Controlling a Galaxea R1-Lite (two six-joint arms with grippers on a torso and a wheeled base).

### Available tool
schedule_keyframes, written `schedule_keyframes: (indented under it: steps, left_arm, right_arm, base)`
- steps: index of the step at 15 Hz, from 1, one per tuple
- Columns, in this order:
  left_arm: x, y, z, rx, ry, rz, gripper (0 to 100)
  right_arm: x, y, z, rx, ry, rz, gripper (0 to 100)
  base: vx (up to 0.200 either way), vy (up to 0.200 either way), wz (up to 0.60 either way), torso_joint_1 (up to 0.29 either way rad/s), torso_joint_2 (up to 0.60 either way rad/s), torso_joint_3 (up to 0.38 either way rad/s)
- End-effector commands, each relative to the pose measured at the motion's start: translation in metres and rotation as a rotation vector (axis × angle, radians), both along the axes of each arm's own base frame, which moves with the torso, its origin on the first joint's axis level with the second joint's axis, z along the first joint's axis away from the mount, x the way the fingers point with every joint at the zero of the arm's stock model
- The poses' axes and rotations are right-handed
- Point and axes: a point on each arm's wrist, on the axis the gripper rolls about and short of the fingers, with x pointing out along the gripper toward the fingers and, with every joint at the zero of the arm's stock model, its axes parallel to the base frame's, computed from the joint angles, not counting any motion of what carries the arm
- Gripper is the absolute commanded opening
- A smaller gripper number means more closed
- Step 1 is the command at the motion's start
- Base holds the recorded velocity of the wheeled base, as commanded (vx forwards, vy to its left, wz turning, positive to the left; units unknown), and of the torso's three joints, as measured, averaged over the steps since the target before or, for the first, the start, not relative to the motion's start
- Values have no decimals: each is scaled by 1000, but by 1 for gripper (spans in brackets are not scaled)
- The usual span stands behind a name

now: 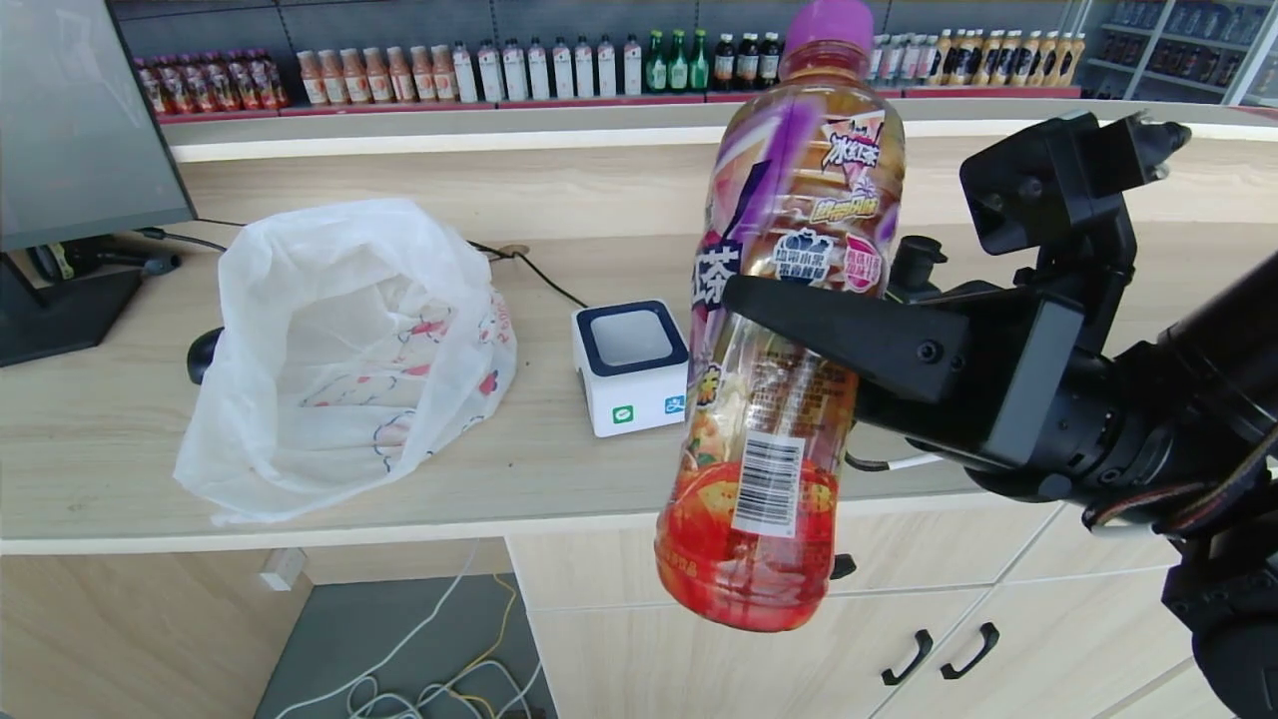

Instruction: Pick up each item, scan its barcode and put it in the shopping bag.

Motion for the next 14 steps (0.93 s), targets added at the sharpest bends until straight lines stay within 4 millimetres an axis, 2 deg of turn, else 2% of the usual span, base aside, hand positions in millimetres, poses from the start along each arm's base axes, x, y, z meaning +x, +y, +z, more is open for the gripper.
schedule_keyframes:
  steps: [1,5,9,13,14]
  left_arm:
    - [0,0,0,2,-1,0,100]
    - [0,0,0,0,-1,0,100]
    - [0,0,0,0,-1,0,100]
    - [0,0,0,0,-1,0,100]
    - [0,0,0,0,-1,0,100]
  right_arm:
    - [-1,-1,2,4,-5,0,0]
    - [-3,-2,4,7,-31,-9,0]
    - [-17,-15,7,16,-75,-36,0]
    - [-19,-20,-6,-15,-166,-225,0]
    - [-16,-21,-13,-54,-230,-386,0]
  base:
    - [0,0,0,0,0,0]
    - [0,0,0,0,0,0]
    - [0,0,0,0,0,0]
    - [0,0,0,0,0,0]
    - [0,0,0,0,0,0]
